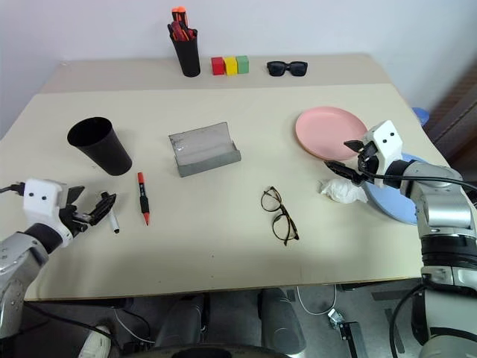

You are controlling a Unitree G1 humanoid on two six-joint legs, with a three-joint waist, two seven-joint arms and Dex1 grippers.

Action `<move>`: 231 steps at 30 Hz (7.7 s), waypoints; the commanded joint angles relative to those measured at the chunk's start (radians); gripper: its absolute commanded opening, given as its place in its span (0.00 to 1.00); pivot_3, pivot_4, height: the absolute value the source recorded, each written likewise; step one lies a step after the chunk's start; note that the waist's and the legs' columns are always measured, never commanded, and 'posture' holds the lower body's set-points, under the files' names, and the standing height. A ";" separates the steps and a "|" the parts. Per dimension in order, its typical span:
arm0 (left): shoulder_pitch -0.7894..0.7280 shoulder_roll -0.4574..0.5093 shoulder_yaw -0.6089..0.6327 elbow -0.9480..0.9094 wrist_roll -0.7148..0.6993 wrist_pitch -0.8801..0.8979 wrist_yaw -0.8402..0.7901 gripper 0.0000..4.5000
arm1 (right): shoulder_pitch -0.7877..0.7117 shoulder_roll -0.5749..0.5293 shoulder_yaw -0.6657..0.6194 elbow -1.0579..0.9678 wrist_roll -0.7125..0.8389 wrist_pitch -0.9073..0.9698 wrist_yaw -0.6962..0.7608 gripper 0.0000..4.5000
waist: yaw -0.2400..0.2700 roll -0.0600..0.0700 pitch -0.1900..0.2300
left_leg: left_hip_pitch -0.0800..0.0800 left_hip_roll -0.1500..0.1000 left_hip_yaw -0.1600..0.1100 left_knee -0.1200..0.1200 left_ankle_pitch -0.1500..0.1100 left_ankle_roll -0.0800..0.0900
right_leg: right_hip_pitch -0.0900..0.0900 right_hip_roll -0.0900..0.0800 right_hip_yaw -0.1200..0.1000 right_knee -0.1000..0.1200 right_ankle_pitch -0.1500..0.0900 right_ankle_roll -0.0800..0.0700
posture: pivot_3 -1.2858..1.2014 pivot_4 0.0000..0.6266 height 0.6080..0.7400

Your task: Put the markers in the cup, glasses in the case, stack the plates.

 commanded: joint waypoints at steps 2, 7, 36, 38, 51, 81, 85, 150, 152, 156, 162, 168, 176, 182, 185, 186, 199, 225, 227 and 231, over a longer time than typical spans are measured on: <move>0.009 0.007 0.020 -0.033 0.005 -0.008 0.004 0.85 | -0.044 0.006 0.006 -0.018 0.000 -0.007 0.005 0.84 | 0.001 0.000 0.000 | 0.000 0.000 0.000 0.001 0.000 0.000 | 0.000 0.000 0.000 0.001 0.000 0.000 | 0.52 0.24 1.00; 0.010 0.016 0.031 -0.029 0.007 -0.009 0.005 0.85 | -0.061 0.025 0.022 -0.036 0.002 -0.004 0.000 0.84 | 0.002 0.000 0.000 | 0.000 0.000 0.001 0.001 0.000 0.000 | 0.000 0.000 0.001 0.001 0.000 0.000 | 0.52 0.24 1.00; -0.415 -0.173 0.098 -0.203 0.020 1.002 0.477 0.99 | 0.009 0.315 0.296 -0.442 0.100 0.140 0.051 0.86 | -0.008 -0.002 -0.001 | 0.001 0.000 -0.004 0.001 0.000 0.000 | 0.000 0.002 -0.001 0.005 0.002 0.005 | 0.52 0.24 1.00; -0.407 -0.184 0.095 -0.173 -0.012 1.002 0.505 0.99 | 0.011 0.325 0.302 -0.444 0.098 0.138 0.047 0.86 | -0.008 -0.002 -0.001 | 0.001 0.000 -0.004 0.001 0.000 0.000 | 0.000 0.002 -0.001 0.005 0.002 0.005 | 0.52 0.24 1.00; -0.471 -0.196 0.147 -0.037 -0.172 1.002 0.691 0.15 | 0.042 0.350 0.310 -0.512 0.107 0.162 0.010 0.86 | -0.007 -0.002 -0.002 | 0.005 0.000 -0.004 0.000 0.000 0.000 | 0.004 0.002 -0.001 0.005 0.002 0.004 | 0.52 0.24 1.00; -0.626 -0.063 -0.072 0.083 0.191 -0.147 0.448 0.01 | -0.126 0.626 0.301 -0.492 0.110 0.150 -0.245 0.86 | -0.016 -0.003 -0.001 | 0.001 0.000 -0.004 -0.003 0.000 0.000 | 0.000 0.001 -0.002 0.003 0.002 0.004 | 0.52 0.24 1.00; -0.611 -0.101 -0.066 0.187 0.245 -0.247 0.482 0.01 | -0.119 0.641 0.319 -0.501 0.104 0.149 -0.247 0.86 | -0.010 -0.003 -0.001 | 0.000 0.000 -0.004 -0.002 0.000 0.000 | 0.000 0.001 -0.002 0.003 0.002 0.004 | 0.52 0.24 1.00; -0.711 -0.448 -0.092 -0.056 0.219 0.999 0.574 0.99 | -0.089 0.498 0.285 -0.550 0.156 0.184 -0.154 0.86 | 0.001 -0.003 -0.001 | -0.001 0.000 -0.008 0.000 0.000 0.000 | 0.000 0.002 -0.005 0.003 0.002 0.004 | 0.52 0.24 1.00; -0.708 -0.460 -0.081 -0.045 0.229 1.002 0.582 0.99 | -0.085 0.495 0.286 -0.553 0.155 0.184 -0.156 0.86 | 0.003 -0.003 -0.001 | -0.001 0.000 -0.008 -0.001 0.000 0.000 | 0.000 0.002 -0.005 0.003 0.002 0.004 | 0.52 0.24 1.00; -0.693 -0.465 -0.086 -0.018 0.216 1.002 0.581 0.73 | -0.081 0.493 0.288 -0.559 0.155 0.187 -0.160 0.86 | 0.004 -0.003 -0.001 | -0.001 0.000 -0.008 -0.001 0.000 0.000 | 0.000 0.002 -0.005 0.003 0.002 0.004 | 0.52 0.24 1.00; -0.697 -0.469 -0.076 -0.009 0.224 1.002 0.595 0.04 | -0.078 0.498 0.294 -0.562 0.152 0.186 -0.162 0.86 | 0.004 -0.003 -0.001 | -0.001 -0.001 -0.008 -0.001 0.000 -0.001 | 0.000 0.001 -0.005 0.003 0.002 0.004 | 0.52 0.24 1.00; -0.729 -0.396 -0.134 -0.092 0.152 1.002 0.463 0.01 | -0.081 0.501 0.298 -0.559 0.152 0.185 -0.162 0.86 | 0.003 -0.003 -0.001 | -0.001 -0.001 -0.008 -0.001 0.000 -0.001 | 0.000 0.002 -0.005 0.003 0.002 0.004 | 0.52 0.24 1.00; -0.742 -0.213 -0.220 -0.159 0.157 0.475 0.289 0.01 | -0.107 0.537 0.298 -0.529 0.128 0.167 -0.200 0.86 | 0.002 -0.003 -0.001 | -0.001 0.000 -0.008 -0.002 0.000 -0.001 | 0.000 0.002 -0.005 0.002 0.002 0.004 | 0.52 0.24 1.00; -0.804 -0.126 -0.215 0.038 0.370 -0.005 0.423 0.01 | -0.128 0.591 0.306 -0.524 0.123 0.162 -0.242 0.86 | 0.004 -0.003 -0.001 | -0.001 0.000 -0.007 -0.002 0.000 -0.001 | 0.000 0.001 -0.005 0.001 0.002 0.004 | 0.52 0.24 1.00; -0.785 -0.115 -0.197 0.130 0.424 -0.161 0.472 0.01 | -0.129 0.617 0.322 -0.537 0.125 0.165 -0.250 0.86 | 0.005 -0.003 -0.001 | -0.001 0.000 -0.007 -0.002 0.000 -0.001 | 0.000 0.001 -0.005 0.001 0.002 0.004 | 0.52 0.24 1.00; -0.779 -0.120 -0.186 0.154 0.425 -0.194 0.481 0.01 | -0.128 0.624 0.326 -0.541 0.126 0.166 -0.252 0.86 | 0.005 -0.003 -0.001 | -0.001 0.000 -0.007 -0.002 0.000 -0.001 | 0.000 0.001 -0.005 0.001 0.002 0.004 | 0.52 0.24 1.00; -0.731 -0.195 -0.166 0.418 0.414 -0.508 0.505 0.01 | -0.137 0.689 0.282 -0.630 0.306 0.282 -0.261 0.86 | 0.004 -0.003 -0.001 | -0.002 0.000 -0.008 -0.002 0.000 -0.001 | 0.000 0.001 -0.005 0.002 0.002 0.004 | 0.52 0.24 1.00; -0.668 -0.243 -0.163 0.437 0.415 -0.529 0.545 0.49 | -0.122 0.660 0.320 -0.631 0.285 0.265 -0.260 0.86 | 0.004 -0.003 -0.001 | -0.002 0.000 -0.008 -0.002 0.000 -0.001 | 0.000 0.001 -0.006 0.002 0.002 0.004 | 0.52 0.24 1.00; -0.677 -0.246 -0.164 0.423 0.404 -0.532 0.542 0.49 | -0.121 0.658 0.321 -0.631 0.283 0.264 -0.261 0.86 | 0.004 -0.003 -0.001 | -0.002 0.000 -0.008 -0.002 0.000 -0.001 | 0.000 0.001 -0.006 0.002 0.002 0.004 | 0.52 0.24 1.00; -0.711 -0.256 -0.211 0.348 0.327 -0.503 0.442 0.49 | -0.120 0.635 0.312 -0.635 0.273 0.263 -0.257 0.86 | 0.006 -0.003 -0.001 | -0.002 0.000 -0.008 -0.002 0.000 -0.001 | 0.000 0.001 -0.006 0.002 0.002 0.004 | 0.52 0.24 1.00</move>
